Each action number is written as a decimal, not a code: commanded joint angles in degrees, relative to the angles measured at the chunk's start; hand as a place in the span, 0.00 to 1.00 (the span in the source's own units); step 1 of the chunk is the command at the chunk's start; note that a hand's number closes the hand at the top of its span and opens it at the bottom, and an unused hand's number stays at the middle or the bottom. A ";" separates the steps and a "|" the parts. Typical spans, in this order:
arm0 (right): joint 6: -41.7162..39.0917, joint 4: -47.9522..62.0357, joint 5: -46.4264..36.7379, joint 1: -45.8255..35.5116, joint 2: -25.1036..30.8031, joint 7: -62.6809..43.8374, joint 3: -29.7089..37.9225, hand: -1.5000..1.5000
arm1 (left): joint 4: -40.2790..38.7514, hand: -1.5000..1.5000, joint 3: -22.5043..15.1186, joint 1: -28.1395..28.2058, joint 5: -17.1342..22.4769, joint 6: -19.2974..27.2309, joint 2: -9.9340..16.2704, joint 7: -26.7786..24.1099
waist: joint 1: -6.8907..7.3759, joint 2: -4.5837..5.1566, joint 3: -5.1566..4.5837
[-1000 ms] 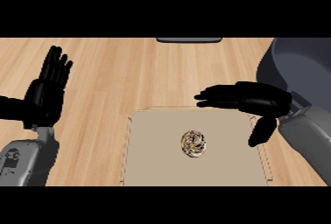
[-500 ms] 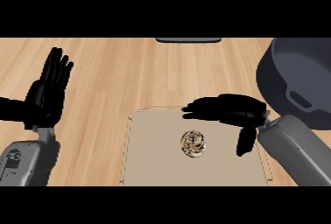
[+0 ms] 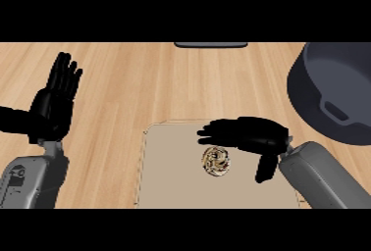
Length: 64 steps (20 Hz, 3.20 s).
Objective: Pick the cupcake from the tray and place it in the pot
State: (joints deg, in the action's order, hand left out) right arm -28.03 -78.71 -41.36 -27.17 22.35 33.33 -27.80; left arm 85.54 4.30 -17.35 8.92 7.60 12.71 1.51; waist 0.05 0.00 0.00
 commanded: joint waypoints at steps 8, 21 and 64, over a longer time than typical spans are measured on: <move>4.29 4.24 -11.07 4.05 -6.65 -0.89 0.35 0.00 | 6.20 0.50 1.97 1.66 0.77 -2.26 1.38 4.77 | 0.15 -0.04 0.01; 8.18 16.49 -17.77 1.98 -15.35 4.71 0.73 0.00 | 3.14 0.50 0.92 3.16 -1.55 -1.98 -2.61 0.22 | 0.26 0.05 0.01; 41.82 18.30 -51.78 -30.01 -19.70 -92.85 26.88 1.00 | 0.75 0.50 1.35 0.40 -2.21 -2.49 -2.58 1.23 | 0.66 0.14 -0.04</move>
State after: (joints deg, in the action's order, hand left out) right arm 11.44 -60.70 -89.14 -53.76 1.21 -53.91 -2.15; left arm 87.38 5.24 -17.80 6.64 5.21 10.26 3.37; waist 1.84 0.23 -0.09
